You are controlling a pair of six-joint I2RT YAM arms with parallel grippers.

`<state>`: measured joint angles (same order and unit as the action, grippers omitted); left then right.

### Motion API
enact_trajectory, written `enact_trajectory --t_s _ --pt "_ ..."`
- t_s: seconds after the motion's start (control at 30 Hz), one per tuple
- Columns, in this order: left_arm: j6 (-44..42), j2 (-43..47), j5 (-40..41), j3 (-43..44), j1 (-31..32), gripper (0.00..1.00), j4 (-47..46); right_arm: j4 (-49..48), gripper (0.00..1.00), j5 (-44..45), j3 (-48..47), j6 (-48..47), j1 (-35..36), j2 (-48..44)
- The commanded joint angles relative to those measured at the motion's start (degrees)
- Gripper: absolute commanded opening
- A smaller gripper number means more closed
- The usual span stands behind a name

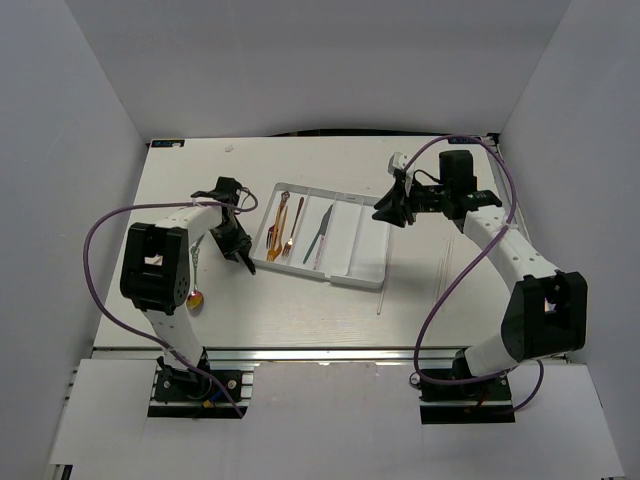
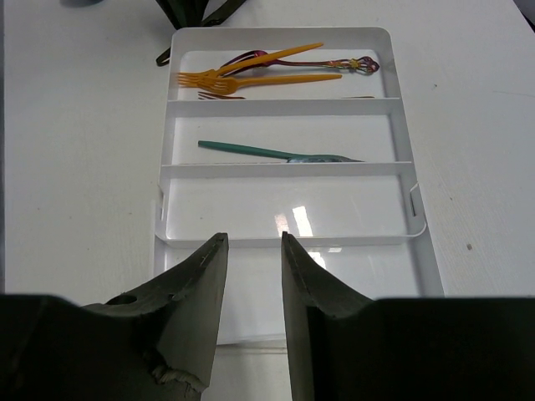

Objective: Sort the eating utensils into containers

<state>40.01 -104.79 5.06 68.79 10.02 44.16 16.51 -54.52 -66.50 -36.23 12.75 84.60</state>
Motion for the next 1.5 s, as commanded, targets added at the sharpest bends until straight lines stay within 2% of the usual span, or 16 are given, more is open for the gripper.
enact_trajectory --t_s 0.0,0.43,0.47,0.5,0.6,0.77,1.03,1.17,1.23,1.33,1.47 --pt "-0.19 -0.76 1.88 2.48 -0.27 0.42 -0.74 -0.08 0.38 -0.67 0.84 -0.51 -0.27 -2.51" --pt "-1.07 -4.19 2.06 0.29 -0.27 0.41 -2.76 0.27 0.38 -0.32 0.58 -0.51 -0.27 -2.33" --pt "-1.07 -4.1 2.06 0.11 -0.27 0.38 -2.85 0.27 0.38 -0.32 0.58 -0.6 -0.27 -2.33" --pt "-1.16 -3.93 1.97 0.02 -0.27 0.29 -3.03 0.27 0.38 -0.32 0.49 -0.6 -0.27 -2.33" --pt "-1.77 -2.09 1.71 0.2 -0.27 0.14 -3.47 0.45 0.38 -0.32 0.32 -0.6 -0.27 -2.16" --pt "-4.23 2.39 1.88 2.3 -0.27 0.0 -3.47 0.62 0.38 -0.23 0.06 -0.6 -0.27 -2.16" --pt "-9.86 11.27 0.66 6.35 0.7 0.0 -3.2 0.89 0.38 -0.15 -0.74 -0.42 -0.27 -1.63" --pt "-12.76 13.21 -8.19 6.97 3.68 0.0 -6.27 0.98 0.38 -0.06 -1.18 -0.25 -0.27 -1.19" --pt "-13.03 12.95 -13.4 6.79 7.35 0.0 -9.61 1.33 0.38 0.03 -1.35 -0.16 -0.27 -1.01" --pt "-13.29 9.62 -15.42 8.71 12.63 0.0 -11.29 1.94 0.38 0.03 -1.53 -0.16 -0.27 -1.01" --pt "-12.59 4.61 -15.61 11.62 15.73 0.0 -12.43 3.78 0.38 0.82 -1.18 -1.21 -0.27 -1.71"
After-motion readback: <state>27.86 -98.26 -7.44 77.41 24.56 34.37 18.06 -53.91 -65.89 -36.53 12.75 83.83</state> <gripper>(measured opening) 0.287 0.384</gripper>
